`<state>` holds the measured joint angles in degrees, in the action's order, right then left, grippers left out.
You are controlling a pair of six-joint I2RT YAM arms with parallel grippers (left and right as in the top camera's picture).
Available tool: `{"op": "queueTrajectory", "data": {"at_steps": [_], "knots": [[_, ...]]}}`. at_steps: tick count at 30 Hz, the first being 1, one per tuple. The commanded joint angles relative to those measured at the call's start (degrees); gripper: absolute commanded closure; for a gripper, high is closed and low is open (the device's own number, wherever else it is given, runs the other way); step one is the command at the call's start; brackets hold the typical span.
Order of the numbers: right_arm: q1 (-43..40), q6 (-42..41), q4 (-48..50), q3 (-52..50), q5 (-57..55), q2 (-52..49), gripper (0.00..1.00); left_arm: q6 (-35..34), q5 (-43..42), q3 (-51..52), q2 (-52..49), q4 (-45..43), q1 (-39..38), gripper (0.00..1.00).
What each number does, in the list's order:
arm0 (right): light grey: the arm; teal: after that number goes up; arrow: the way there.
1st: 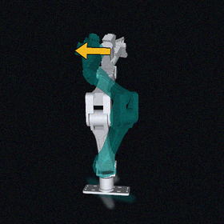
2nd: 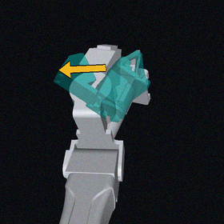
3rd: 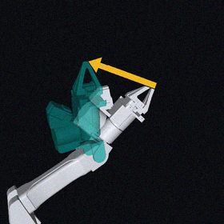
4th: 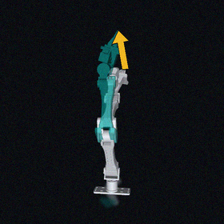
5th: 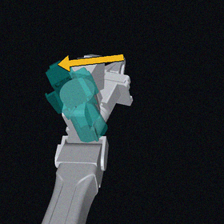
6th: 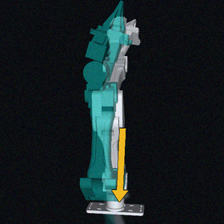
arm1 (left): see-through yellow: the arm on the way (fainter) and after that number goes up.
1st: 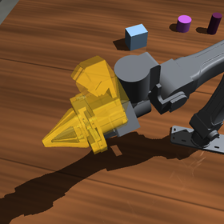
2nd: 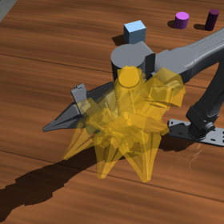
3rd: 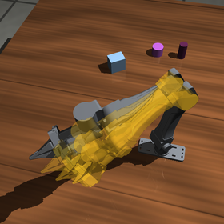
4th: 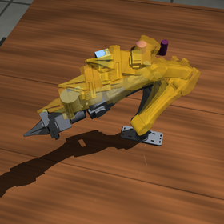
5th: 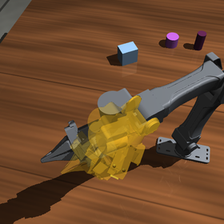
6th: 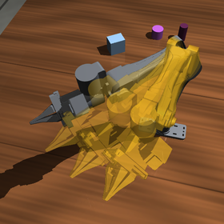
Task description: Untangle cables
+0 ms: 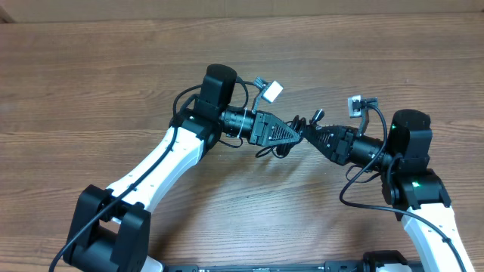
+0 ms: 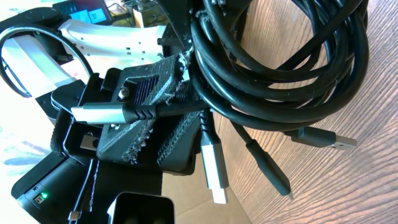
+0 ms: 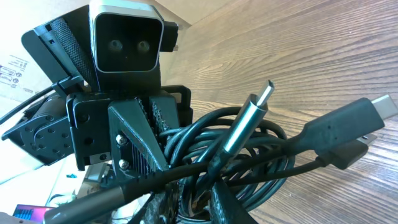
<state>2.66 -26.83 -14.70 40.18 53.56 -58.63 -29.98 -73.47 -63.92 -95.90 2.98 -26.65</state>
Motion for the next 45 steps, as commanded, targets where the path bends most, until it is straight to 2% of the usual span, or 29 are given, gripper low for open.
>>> {"op": "queueTrajectory", "data": {"at_steps": [1, 15, 20, 26, 30, 36, 40, 45], "knots": [[0.0, -0.4, -0.4, 1.6, -0.3, 0.0, 0.84, -0.5, -1.7, -1.2, 1.0, -0.5, -0.5, 0.96], [0.0, -0.4, -2.2, 1.6, -0.3, 0.0, 0.84, -3.5, -1.7, -1.2, 1.1, -5.2, -1.6, 0.96], [0.0, -0.4, -2.4, 1.6, -0.4, 0.0, 0.96, -3.5, -1.7, -1.2, 1.1, -5.2, -1.6, 0.96], [0.0, -0.4, -4.2, 1.5, -2.1, 0.0, 0.96, -2.9, -1.7, -1.2, 1.1, -5.0, -1.5, 0.96], [0.0, 0.3, -8.9, 1.5, -7.0, 0.0, 0.96, 0.8, 0.2, -1.2, 1.1, -1.3, -1.5, 0.96], [0.0, 4.7, -15.2, 1.5, -15.4, 0.0, 0.96, 9.1, 8.6, -1.2, 1.1, 11.1, -0.9, 0.96], [0.0, 4.8, -17.7, 1.5, -26.2, 0.0, 0.96, 13.4, 11.3, -1.2, 1.1, 17.8, -0.3, 0.96], [0.0, 4.8, -19.1, 1.5, -41.9, 0.0, 0.96, 14.8, 12.6, -1.2, 1.1, 21.1, 0.4, 0.96]]}}
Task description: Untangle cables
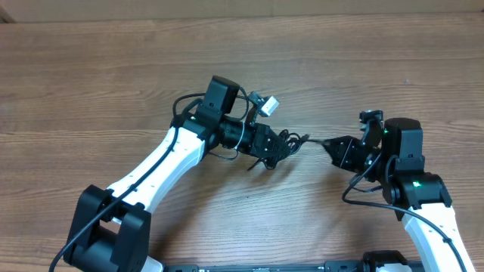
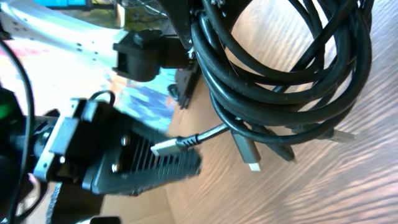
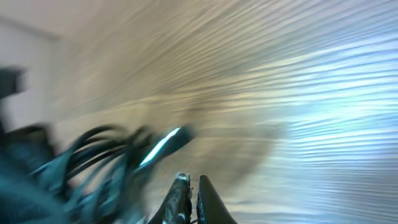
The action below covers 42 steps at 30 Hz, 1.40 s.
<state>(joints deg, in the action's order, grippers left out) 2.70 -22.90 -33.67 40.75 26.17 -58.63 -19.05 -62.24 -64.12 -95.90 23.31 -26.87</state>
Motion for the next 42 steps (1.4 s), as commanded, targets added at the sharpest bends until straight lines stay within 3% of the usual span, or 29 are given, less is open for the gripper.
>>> {"op": "queueTrajectory", "data": {"at_steps": [1, 4, 7, 12, 14, 17, 21, 24, 32, 42], "knots": [[-0.1, 0.9, -0.1, 0.9, -16.5, 0.0, 0.96, 4.1, 1.4, -1.0, 1.1, 0.9, 0.7, 0.96], [0.0, 0.9, 0.8, 0.9, -14.1, 0.0, 0.96, 4.1, 1.6, -1.0, 1.1, 0.7, 0.7, 0.96], [0.0, 0.9, 1.0, 0.9, -2.9, 0.0, 0.95, 4.0, 3.4, -1.0, 1.1, 0.6, 0.7, 0.96], [0.0, 0.8, 0.1, 0.9, 13.8, 0.0, 0.78, 0.3, 3.7, -1.0, 1.1, -3.0, 0.7, 0.96], [0.0, 0.8, -0.3, 0.9, 17.6, 0.0, 0.76, -2.1, 2.7, -1.0, 1.1, -5.6, 0.8, 0.96], [0.0, -1.2, -1.4, 0.9, 18.5, 0.0, 0.76, -5.8, 1.0, -1.0, 1.1, -10.0, 0.8, 0.96], [0.0, -3.9, -1.4, 0.9, 18.5, 0.0, 0.66, -10.7, 0.7, -1.0, 1.1, -14.8, 1.0, 0.96], [0.0, -3.9, 0.2, 0.9, 18.5, 0.0, 0.64, -14.9, 0.7, -1.0, 1.1, -16.2, 1.0, 0.96], [0.0, -8.9, 8.9, 0.9, 18.6, 0.0, 0.73, -21.9, -5.4, -1.0, 1.1, -18.5, 0.4, 0.96], [0.0, -8.9, 9.2, 0.9, 19.0, 0.0, 0.75, -26.2, -6.8, -1.0, 1.1, -23.6, -0.1, 0.96]]}}
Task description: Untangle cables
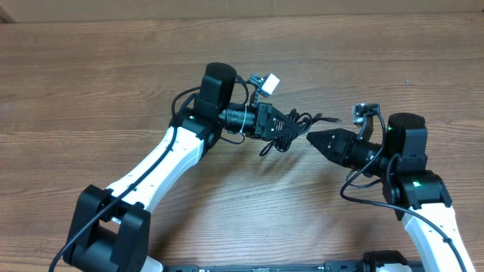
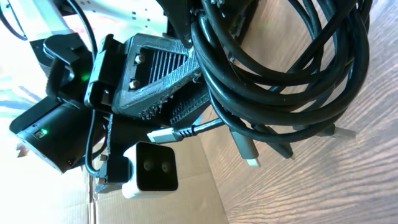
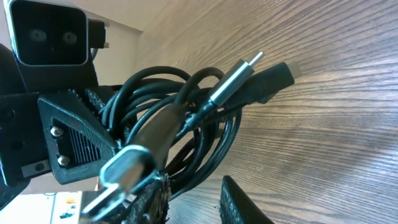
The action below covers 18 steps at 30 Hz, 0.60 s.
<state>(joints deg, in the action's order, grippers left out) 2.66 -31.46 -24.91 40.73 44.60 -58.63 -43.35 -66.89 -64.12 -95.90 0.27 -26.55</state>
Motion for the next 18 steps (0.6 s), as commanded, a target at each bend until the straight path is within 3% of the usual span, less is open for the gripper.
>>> {"op": "queueTrajectory", "data": {"at_steps": [1, 11, 18], "knots": [[0.0, -0.3, 0.4, 0.9, 0.6, 0.0, 0.75, -1.9, -2.2, -1.0, 1.1, -0.5, -0.6, 0.96], [0.0, -0.3, 1.3, 0.9, 6.5, 0.0, 0.76, -1.9, -1.6, -1.0, 1.1, -0.5, -1.4, 0.96], [0.0, -0.3, 1.4, 0.9, 3.3, 0.0, 0.77, -2.4, -3.7, -1.0, 1.1, -0.6, -1.5, 0.96]]}}
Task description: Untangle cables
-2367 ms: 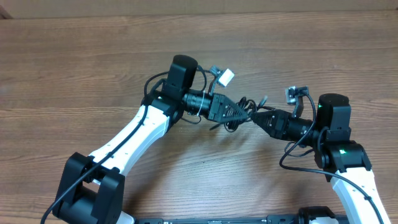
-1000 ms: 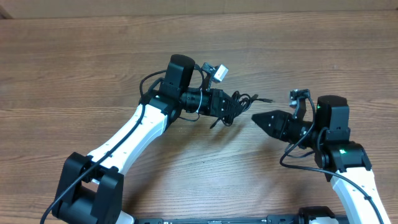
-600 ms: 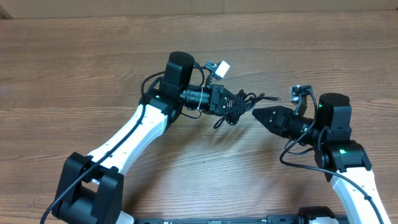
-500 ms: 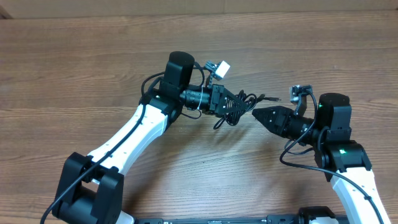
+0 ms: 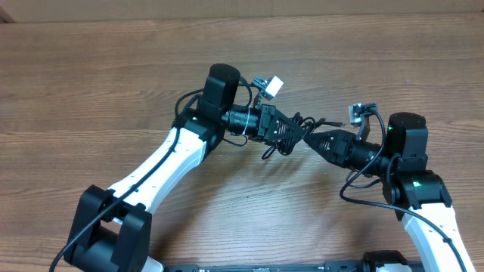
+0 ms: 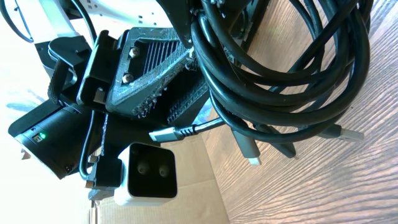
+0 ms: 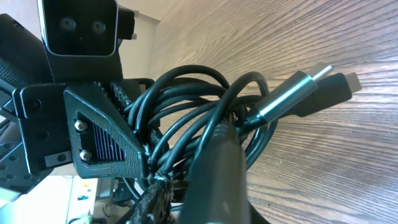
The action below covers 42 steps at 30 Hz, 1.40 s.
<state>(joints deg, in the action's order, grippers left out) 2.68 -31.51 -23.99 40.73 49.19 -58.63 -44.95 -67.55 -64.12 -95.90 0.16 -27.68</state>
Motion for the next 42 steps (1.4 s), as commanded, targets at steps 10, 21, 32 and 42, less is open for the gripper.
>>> {"op": "queueTrajectory", "data": {"at_steps": [10, 21, 32, 42], "knots": [[0.0, -4.3, 2.8, 0.9, -1.5, 0.0, 0.82, -7.8, -7.6, -1.0, 1.1, -4.8, -0.9, 0.96], [0.0, -7.7, 7.0, 0.9, 0.9, 0.0, 0.87, -12.1, -9.0, -1.0, 1.1, -6.8, -0.9, 0.96], [0.0, -9.7, 10.9, 0.9, 1.5, 0.0, 0.75, -12.5, -9.6, -1.0, 1.1, -7.6, -0.9, 0.96], [0.0, -12.0, 12.4, 0.9, 3.7, 0.0, 0.93, -12.5, -9.3, -1.0, 1.1, -9.9, -1.2, 0.96]]}}
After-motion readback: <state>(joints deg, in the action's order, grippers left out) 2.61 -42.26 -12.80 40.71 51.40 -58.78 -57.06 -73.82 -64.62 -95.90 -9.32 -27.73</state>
